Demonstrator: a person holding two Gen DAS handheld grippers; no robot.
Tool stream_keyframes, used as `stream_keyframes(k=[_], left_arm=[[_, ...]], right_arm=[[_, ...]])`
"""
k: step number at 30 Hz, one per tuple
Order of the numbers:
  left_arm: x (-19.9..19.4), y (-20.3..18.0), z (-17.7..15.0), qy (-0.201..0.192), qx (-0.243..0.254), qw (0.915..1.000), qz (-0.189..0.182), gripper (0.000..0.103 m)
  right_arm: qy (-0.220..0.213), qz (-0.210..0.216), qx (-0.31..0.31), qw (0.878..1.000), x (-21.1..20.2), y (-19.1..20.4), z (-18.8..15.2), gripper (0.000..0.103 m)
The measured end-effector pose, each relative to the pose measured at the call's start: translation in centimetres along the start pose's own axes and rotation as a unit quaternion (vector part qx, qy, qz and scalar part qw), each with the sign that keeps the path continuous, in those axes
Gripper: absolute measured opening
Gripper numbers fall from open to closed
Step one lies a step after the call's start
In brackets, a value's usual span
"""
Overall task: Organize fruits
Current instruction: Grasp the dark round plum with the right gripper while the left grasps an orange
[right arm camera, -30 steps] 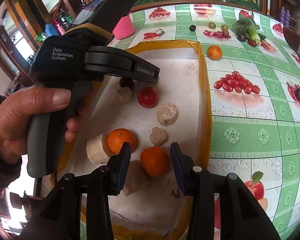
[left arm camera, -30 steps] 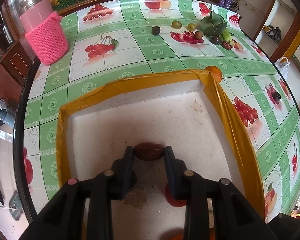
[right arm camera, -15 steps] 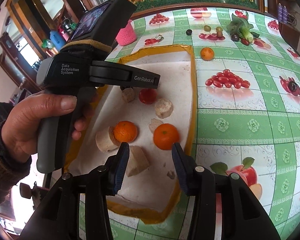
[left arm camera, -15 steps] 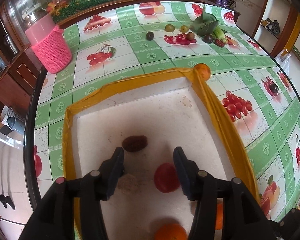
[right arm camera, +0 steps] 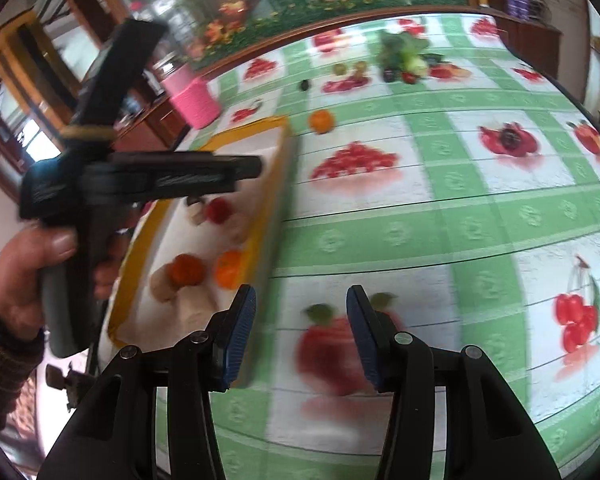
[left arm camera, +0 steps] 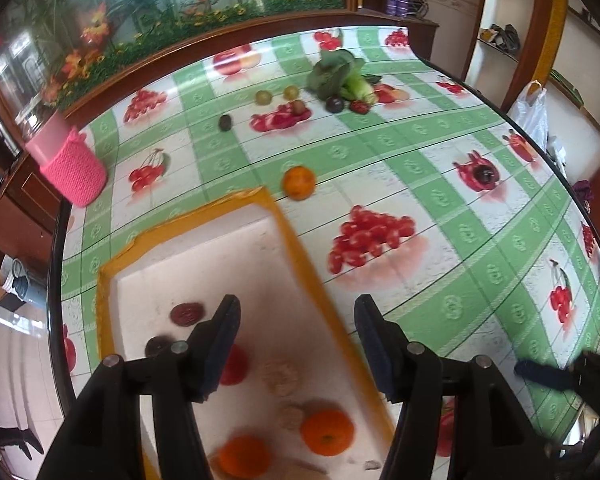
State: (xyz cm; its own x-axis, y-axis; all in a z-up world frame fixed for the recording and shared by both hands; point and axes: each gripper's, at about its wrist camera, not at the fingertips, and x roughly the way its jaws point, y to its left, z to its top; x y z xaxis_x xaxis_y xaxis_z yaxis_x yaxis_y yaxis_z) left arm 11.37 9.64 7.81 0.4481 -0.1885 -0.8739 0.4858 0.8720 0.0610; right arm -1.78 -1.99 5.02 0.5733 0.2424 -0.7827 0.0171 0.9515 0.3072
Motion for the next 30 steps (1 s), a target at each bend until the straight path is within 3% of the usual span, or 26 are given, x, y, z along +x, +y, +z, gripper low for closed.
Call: stream_keyframes(k=[7,12,21,25,30], left_arm=[[0.1,-3.2,1.8,0.013,0.013,0.9998,0.0,0.067],[1.0,-4.0,3.3,0.02,0.017,0.9992,0.031,0.067],[3.6,-1.8,5.9,0.042,-0.02,0.9962,0.074,0.067],[5.1,-1.0,6.9,0.051,-0.039,0.9946,0.081,0.067],[7.2,-1.9,8.5,0.056,-0.023,0.994,0.091,0.067]], right_arm=[[-0.041,-0.078,0.042,0.995,-0.6,-9.7,5.3,0.047],[-0.028,-0.095,0.031,0.995,2.1,-14.0,8.8,0.047],[0.005,-0.075,-0.004,0.997,6.1,-17.1,11.7,0.046],[0.005,-0.104,-0.07,0.992,6.9,-16.0,12.2,0.026],[-0.003,-0.093,-0.083,0.992,6.6,-16.1,11.9,0.025]])
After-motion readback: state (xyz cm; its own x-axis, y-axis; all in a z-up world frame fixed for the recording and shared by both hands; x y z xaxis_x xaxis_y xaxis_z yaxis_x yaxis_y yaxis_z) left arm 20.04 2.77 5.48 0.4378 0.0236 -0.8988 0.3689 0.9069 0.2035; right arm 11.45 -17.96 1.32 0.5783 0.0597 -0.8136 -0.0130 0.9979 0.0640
